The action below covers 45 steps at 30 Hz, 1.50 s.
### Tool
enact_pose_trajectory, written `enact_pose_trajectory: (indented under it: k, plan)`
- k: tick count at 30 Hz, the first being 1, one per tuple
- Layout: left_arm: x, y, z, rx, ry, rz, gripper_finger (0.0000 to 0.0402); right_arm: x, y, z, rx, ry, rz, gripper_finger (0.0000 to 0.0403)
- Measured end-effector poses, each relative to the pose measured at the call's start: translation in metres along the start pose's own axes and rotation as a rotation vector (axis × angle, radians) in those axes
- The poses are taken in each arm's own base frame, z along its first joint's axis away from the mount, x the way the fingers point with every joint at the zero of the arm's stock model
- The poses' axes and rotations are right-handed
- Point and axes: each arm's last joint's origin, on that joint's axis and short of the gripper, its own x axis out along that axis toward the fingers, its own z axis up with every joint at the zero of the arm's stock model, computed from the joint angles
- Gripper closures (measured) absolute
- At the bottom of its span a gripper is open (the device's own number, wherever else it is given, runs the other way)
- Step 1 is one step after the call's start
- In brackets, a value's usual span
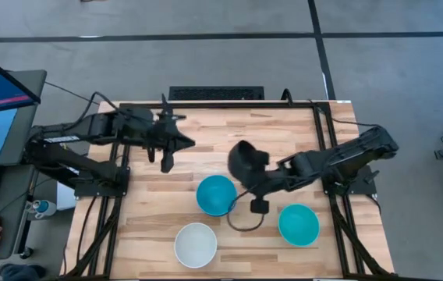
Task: Nest bowls inside each other
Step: Stack the black bowl on the light blue bowl
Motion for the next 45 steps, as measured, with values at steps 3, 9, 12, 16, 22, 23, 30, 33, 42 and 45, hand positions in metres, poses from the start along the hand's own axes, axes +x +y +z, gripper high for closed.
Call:
enact_pose_trajectory:
  k: [3, 9, 12, 16, 22, 23, 30, 33, 42, 45]
  plan:
    - [0.000, 0.001, -0.011, 0.000, 0.023, 0.002, 0.0384, 0.013, 0.006, 0.014, -0.068, 0.016, -0.004, 0.0368]
    - [-0.009, 0.005, -0.026, 0.019, -0.021, 0.077, 0.0384, 0.042, 0.017, 0.031, -0.189, 0.098, -0.012, 0.0368]
    - [-0.012, 0.007, -0.031, 0.008, -0.069, 0.087, 0.0384, 0.057, 0.023, 0.032, -0.232, 0.157, 0.011, 0.0368]
    - [-0.019, 0.008, -0.038, -0.007, -0.089, 0.088, 0.0384, 0.072, 0.030, 0.029, -0.284, 0.194, 0.041, 0.0368]
    - [-0.025, 0.009, -0.044, -0.022, -0.094, 0.093, 0.0384, 0.080, 0.035, 0.022, -0.330, 0.264, 0.070, 0.0368]
    - [-0.026, 0.009, -0.043, -0.019, -0.106, 0.091, 0.0384, 0.080, 0.037, 0.022, -0.331, 0.257, 0.081, 0.0368]
    - [-0.026, 0.009, -0.043, -0.009, -0.108, 0.096, 0.0384, 0.077, 0.052, 0.023, -0.393, 0.213, 0.127, 0.0368]
    - [-0.026, 0.009, -0.042, -0.010, -0.112, 0.096, 0.0384, 0.075, 0.057, 0.022, -0.422, 0.204, 0.153, 0.0368]
    - [-0.026, 0.009, -0.042, -0.028, -0.117, 0.094, 0.0384, 0.108, 0.069, 0.013, -0.572, 0.277, 0.157, 0.0368]
    - [-0.026, 0.009, -0.042, -0.032, -0.116, 0.093, 0.0384, 0.125, 0.071, 0.005, -0.619, 0.342, 0.095, 0.0368]
